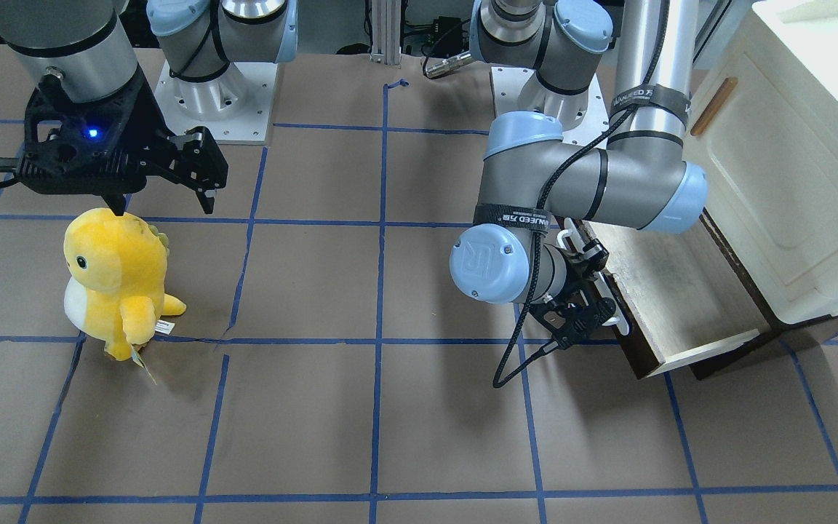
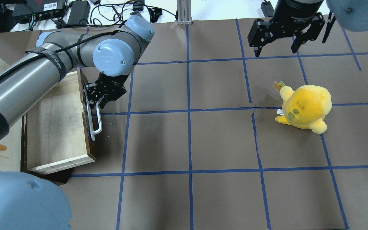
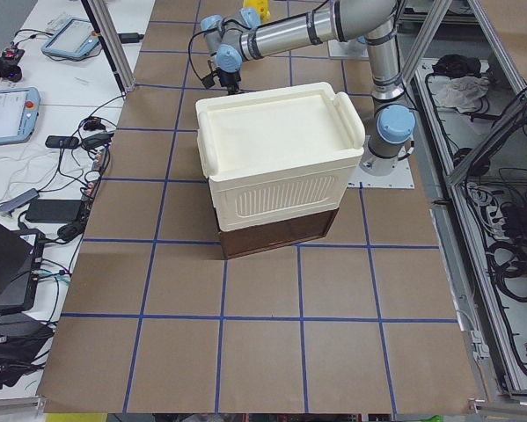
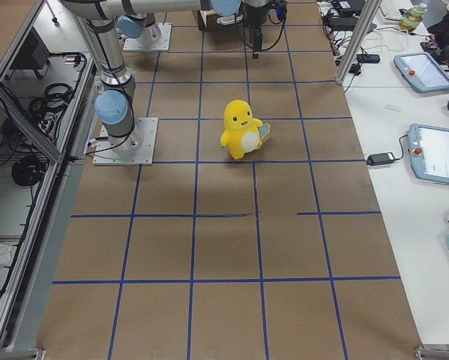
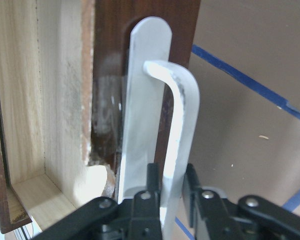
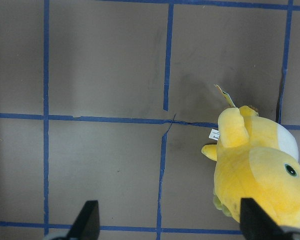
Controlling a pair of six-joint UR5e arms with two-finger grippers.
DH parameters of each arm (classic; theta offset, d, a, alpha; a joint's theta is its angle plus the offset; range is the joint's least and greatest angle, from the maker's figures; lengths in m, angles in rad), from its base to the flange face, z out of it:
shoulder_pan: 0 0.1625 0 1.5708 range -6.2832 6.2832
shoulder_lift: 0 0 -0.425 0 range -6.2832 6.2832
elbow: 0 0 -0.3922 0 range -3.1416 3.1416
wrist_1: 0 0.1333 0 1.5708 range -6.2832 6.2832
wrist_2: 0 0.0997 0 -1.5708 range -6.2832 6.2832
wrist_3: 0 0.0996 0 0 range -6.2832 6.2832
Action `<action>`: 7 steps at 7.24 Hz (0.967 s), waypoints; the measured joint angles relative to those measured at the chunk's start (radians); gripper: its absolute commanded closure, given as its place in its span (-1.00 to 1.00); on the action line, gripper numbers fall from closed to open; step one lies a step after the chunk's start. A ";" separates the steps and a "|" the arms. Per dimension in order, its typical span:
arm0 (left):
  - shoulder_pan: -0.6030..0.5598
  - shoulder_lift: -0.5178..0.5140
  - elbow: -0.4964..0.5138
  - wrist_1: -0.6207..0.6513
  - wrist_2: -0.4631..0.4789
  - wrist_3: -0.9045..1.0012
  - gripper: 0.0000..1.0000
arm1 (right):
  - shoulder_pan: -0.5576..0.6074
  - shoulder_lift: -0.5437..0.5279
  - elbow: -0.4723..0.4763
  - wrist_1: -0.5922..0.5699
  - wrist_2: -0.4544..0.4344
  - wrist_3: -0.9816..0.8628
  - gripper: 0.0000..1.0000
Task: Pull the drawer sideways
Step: 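Keep pulling the drawer out with the left gripper, away from the cabinet, then open the left gripper and lift it off the handle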
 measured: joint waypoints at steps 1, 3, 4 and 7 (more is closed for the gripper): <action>-0.001 0.007 0.003 0.001 -0.001 0.006 -1.00 | 0.000 0.000 0.000 0.000 0.001 0.000 -1.00; 0.001 0.043 0.028 -0.001 -0.069 0.033 -1.00 | 0.000 0.000 0.000 0.000 0.000 0.000 -1.00; 0.014 0.072 0.061 0.000 -0.148 0.080 -1.00 | 0.000 0.000 0.000 0.000 0.001 0.000 -1.00; 0.079 0.155 0.159 0.015 -0.399 0.230 -1.00 | 0.000 0.000 0.000 0.000 0.001 0.000 -1.00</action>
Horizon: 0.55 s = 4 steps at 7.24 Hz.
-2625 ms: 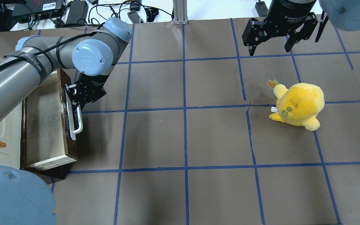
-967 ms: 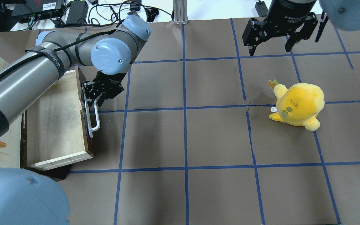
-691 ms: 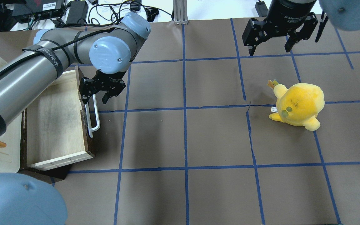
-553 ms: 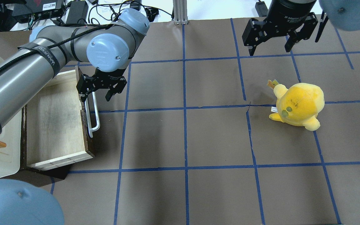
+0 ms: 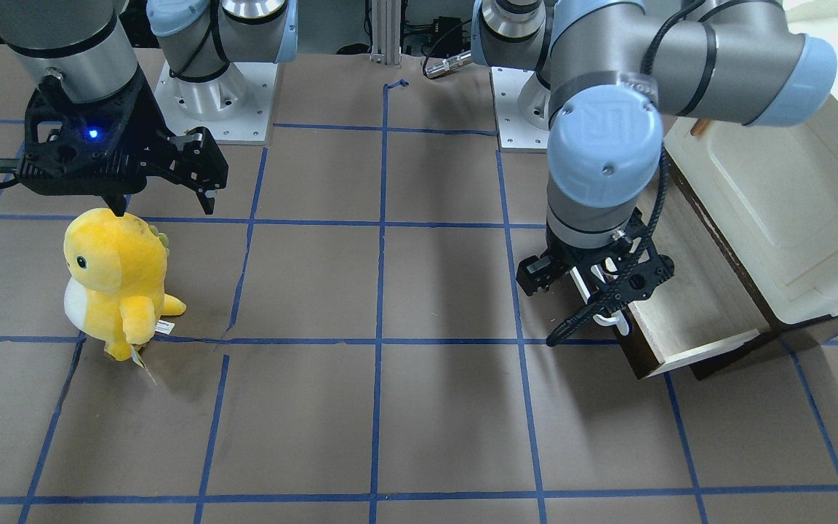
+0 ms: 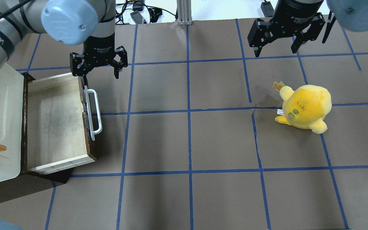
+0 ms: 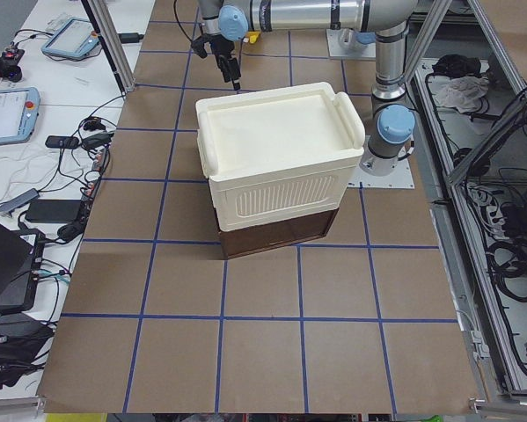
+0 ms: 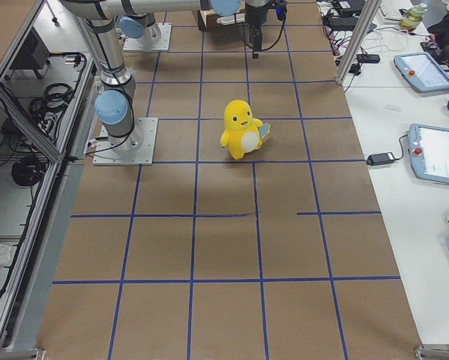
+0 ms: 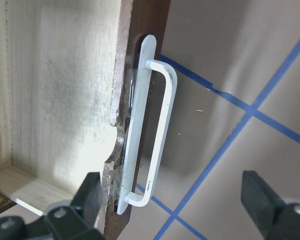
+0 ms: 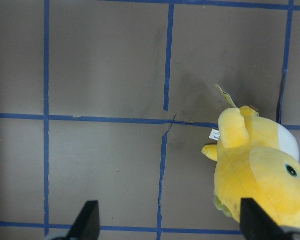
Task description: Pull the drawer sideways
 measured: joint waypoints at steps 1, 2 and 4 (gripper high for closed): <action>0.014 0.028 0.010 0.015 -0.084 0.081 -1.00 | 0.000 0.000 0.000 0.000 0.000 0.000 -1.00; 0.023 0.060 0.009 0.023 -0.133 0.183 -1.00 | 0.000 0.000 0.000 0.000 0.000 0.000 -1.00; 0.040 0.128 -0.003 0.026 -0.183 0.391 -1.00 | 0.000 0.000 0.000 0.000 0.000 0.000 -1.00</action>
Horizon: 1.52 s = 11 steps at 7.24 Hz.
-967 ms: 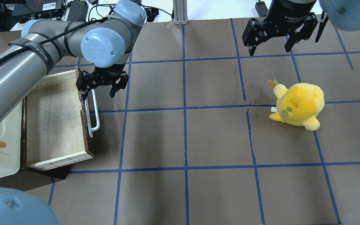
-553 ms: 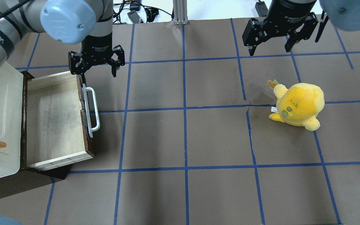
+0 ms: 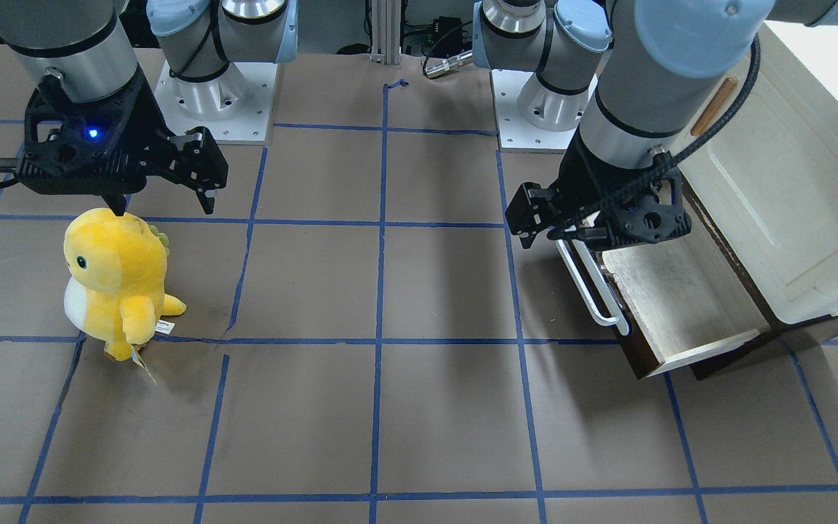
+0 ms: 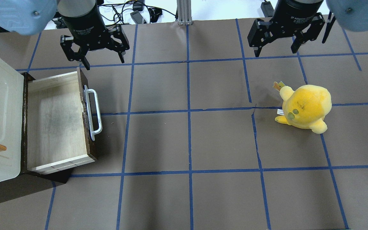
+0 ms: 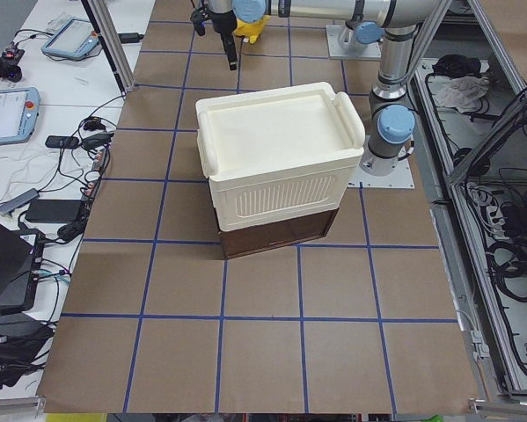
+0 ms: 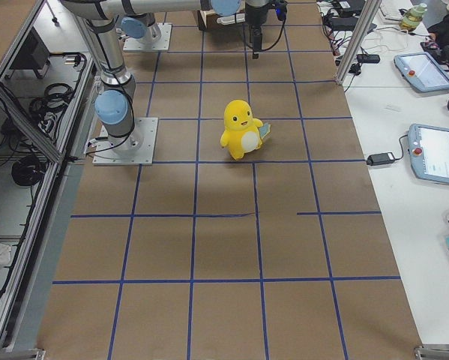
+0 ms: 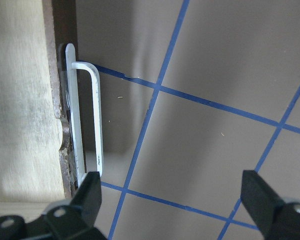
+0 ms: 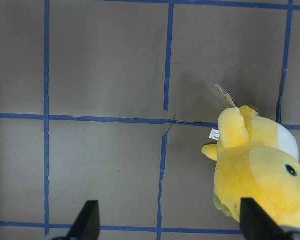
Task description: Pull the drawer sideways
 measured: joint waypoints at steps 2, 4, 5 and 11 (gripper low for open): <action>0.035 0.076 -0.040 0.003 -0.008 0.180 -1.00 | 0.000 0.000 0.000 0.000 0.000 -0.001 -1.00; 0.071 0.141 -0.115 0.032 -0.009 0.279 -1.00 | 0.000 0.000 0.000 0.000 0.000 -0.001 -1.00; 0.078 0.166 -0.151 0.059 -0.007 0.310 -1.00 | 0.000 0.000 0.000 0.000 0.000 0.000 -1.00; 0.084 0.203 -0.189 0.088 -0.001 0.345 -1.00 | 0.000 0.000 0.000 0.000 0.000 0.000 -1.00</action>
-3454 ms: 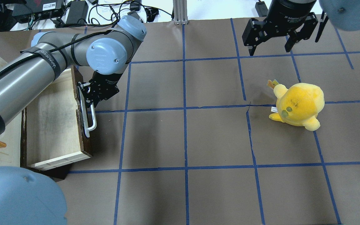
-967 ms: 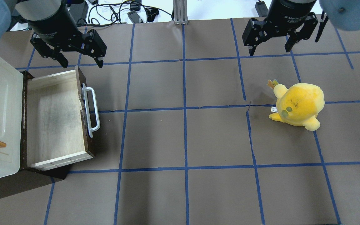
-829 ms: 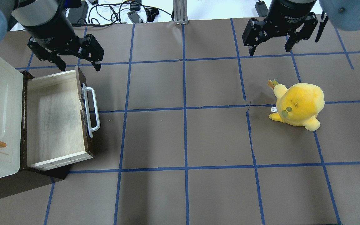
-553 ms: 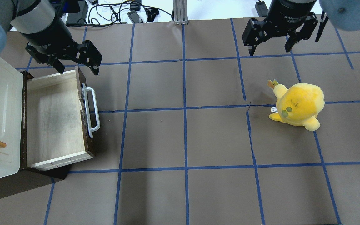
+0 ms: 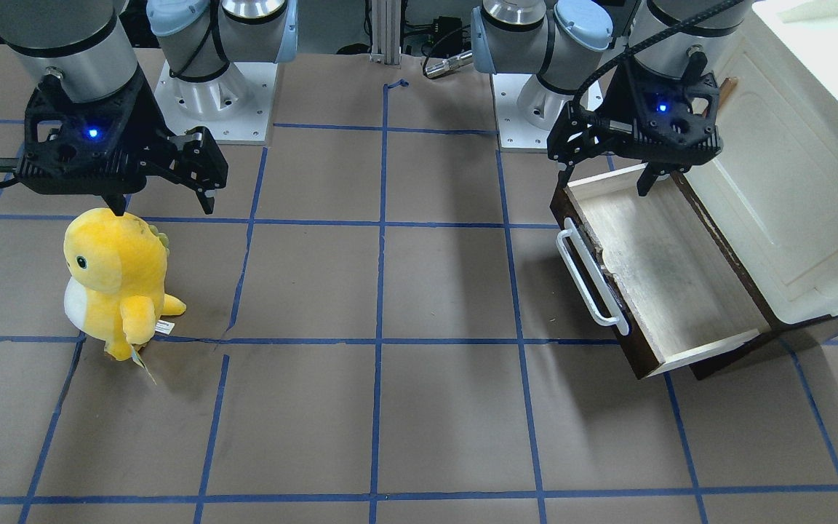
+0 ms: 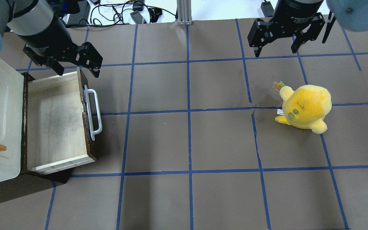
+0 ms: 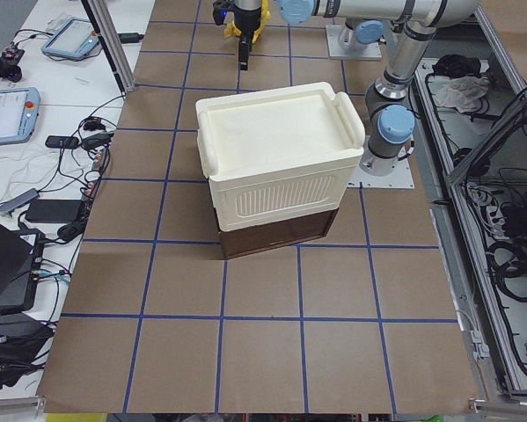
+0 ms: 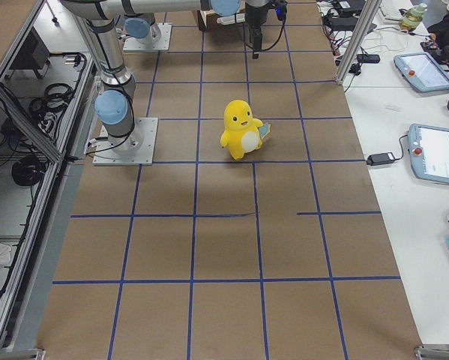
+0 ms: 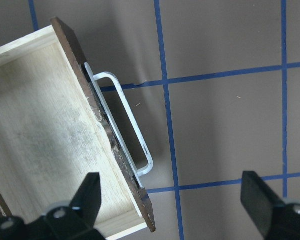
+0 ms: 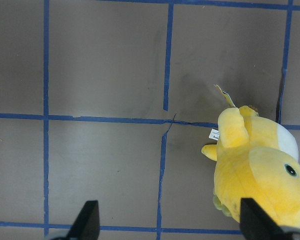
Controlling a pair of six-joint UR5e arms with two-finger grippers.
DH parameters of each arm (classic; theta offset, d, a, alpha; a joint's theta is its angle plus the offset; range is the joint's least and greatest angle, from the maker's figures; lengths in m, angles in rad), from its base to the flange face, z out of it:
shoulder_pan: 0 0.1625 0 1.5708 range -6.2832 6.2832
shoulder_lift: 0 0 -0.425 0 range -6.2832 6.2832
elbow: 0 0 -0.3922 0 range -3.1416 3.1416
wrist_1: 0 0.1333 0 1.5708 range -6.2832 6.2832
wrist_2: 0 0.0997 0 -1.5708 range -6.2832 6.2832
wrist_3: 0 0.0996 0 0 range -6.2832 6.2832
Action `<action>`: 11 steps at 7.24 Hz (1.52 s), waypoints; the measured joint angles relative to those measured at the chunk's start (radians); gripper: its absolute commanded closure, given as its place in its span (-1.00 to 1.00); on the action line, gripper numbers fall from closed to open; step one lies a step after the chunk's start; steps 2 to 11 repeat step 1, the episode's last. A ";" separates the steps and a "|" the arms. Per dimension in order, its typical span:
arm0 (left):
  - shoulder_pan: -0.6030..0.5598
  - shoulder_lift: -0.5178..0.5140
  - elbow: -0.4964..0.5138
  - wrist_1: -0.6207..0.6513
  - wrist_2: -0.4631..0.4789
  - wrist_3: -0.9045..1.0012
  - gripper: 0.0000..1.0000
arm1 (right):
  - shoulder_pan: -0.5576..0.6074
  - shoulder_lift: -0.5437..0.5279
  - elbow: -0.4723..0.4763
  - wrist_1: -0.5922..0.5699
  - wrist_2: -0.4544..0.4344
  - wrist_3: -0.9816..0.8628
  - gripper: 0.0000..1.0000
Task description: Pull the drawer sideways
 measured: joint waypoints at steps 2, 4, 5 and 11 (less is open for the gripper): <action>0.000 0.001 0.000 -0.001 0.000 0.000 -1.00 | 0.000 0.000 0.000 0.000 0.000 0.000 -1.00; 0.000 0.001 0.000 -0.001 0.000 0.000 -1.00 | 0.000 0.000 0.000 0.000 0.000 0.000 -1.00; 0.000 0.001 0.000 -0.001 0.000 0.000 -1.00 | 0.000 0.000 0.000 0.000 0.000 0.000 -1.00; 0.000 0.001 0.000 -0.001 0.000 0.000 -1.00 | 0.000 0.000 0.000 0.000 0.000 0.000 -1.00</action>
